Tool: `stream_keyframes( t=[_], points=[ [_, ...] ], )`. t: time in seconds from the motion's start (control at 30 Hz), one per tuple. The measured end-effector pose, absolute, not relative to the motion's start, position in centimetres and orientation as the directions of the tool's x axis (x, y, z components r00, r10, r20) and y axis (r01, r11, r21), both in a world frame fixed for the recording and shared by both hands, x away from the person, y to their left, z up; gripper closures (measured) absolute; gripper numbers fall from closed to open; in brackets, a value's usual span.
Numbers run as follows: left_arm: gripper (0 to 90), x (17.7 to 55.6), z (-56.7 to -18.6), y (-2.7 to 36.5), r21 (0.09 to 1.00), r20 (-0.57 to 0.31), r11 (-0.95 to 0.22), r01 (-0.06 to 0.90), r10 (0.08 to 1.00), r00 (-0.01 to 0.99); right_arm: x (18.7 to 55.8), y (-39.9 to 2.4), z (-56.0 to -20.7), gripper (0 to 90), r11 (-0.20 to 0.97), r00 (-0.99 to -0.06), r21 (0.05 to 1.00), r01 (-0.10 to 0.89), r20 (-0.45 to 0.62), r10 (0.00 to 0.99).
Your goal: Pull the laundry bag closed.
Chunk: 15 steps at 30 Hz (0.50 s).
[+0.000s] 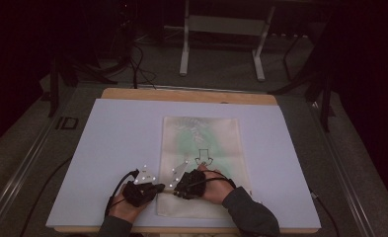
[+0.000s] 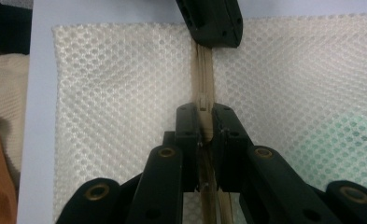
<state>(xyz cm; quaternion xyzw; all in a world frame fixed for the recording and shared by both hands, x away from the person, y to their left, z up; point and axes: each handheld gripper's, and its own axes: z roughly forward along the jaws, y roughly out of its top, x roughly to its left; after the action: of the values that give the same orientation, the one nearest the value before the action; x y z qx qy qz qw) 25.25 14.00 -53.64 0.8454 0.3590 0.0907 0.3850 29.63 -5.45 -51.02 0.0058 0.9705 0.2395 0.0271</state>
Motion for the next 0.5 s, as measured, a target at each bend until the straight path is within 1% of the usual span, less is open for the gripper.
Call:
stream_keyframes(
  t=[0.27, 0.5],
  points=[
    [89.4, 25.26, -53.66, 14.02, 0.717, -0.127, -0.443, 0.539, 0.676, 0.726, 29.52, -5.7, -50.8, 82.3, 0.902, -0.999, 0.431, -0.007, -0.051, 0.017],
    [89.4, 25.27, -53.66, 14.04, 0.716, -0.128, -0.443, 0.539, 0.675, 0.726, 29.52, -6.04, -50.74, 82.3, 0.907, -0.998, 0.421, -0.013, -0.056, 0.012]
  ],
)
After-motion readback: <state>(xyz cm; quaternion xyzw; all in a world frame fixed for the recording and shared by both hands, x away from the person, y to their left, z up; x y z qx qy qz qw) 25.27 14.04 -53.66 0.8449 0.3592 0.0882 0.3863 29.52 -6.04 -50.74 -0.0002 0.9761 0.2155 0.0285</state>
